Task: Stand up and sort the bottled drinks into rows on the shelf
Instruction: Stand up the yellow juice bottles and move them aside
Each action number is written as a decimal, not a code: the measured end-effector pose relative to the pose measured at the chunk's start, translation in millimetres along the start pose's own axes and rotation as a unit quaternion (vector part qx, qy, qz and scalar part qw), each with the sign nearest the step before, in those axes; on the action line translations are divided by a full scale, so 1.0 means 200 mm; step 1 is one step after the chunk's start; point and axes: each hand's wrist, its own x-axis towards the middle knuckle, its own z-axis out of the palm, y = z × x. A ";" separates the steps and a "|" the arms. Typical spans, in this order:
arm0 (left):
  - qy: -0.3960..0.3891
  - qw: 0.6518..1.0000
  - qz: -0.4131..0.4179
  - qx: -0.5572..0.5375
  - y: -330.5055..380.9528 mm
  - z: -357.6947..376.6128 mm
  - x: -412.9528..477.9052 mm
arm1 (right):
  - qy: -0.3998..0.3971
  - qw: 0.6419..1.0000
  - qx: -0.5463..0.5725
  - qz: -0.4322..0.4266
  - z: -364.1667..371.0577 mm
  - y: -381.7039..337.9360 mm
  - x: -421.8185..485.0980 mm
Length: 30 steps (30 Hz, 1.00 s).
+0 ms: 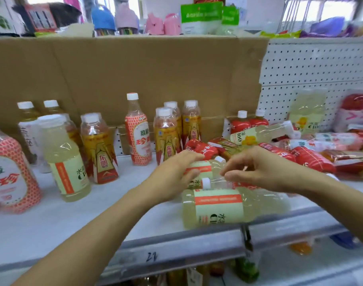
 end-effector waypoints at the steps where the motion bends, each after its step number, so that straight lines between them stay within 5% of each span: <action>1: -0.025 0.999 -0.013 0.018 0.00 0.02 0.05 | -0.012 1.000 0.007 0.004 -0.01 0.03 -0.04; 14: -0.227 0.955 -0.187 0.043 0.07 -0.10 0.19 | -0.069 0.994 -0.081 0.009 0.00 0.20 -0.29; 21: -0.186 0.947 -0.261 0.036 0.00 -0.16 -0.08 | -0.060 0.988 -0.144 -0.011 0.03 0.21 -0.29; 25: -0.175 0.935 -0.294 0.092 -0.01 -0.15 -0.22 | -0.071 0.996 -0.049 -0.009 0.02 0.21 -0.27; 30: -0.088 0.947 -0.284 0.125 -0.05 -0.14 -0.31 | 0.053 0.996 0.069 -0.008 -0.04 0.14 -0.24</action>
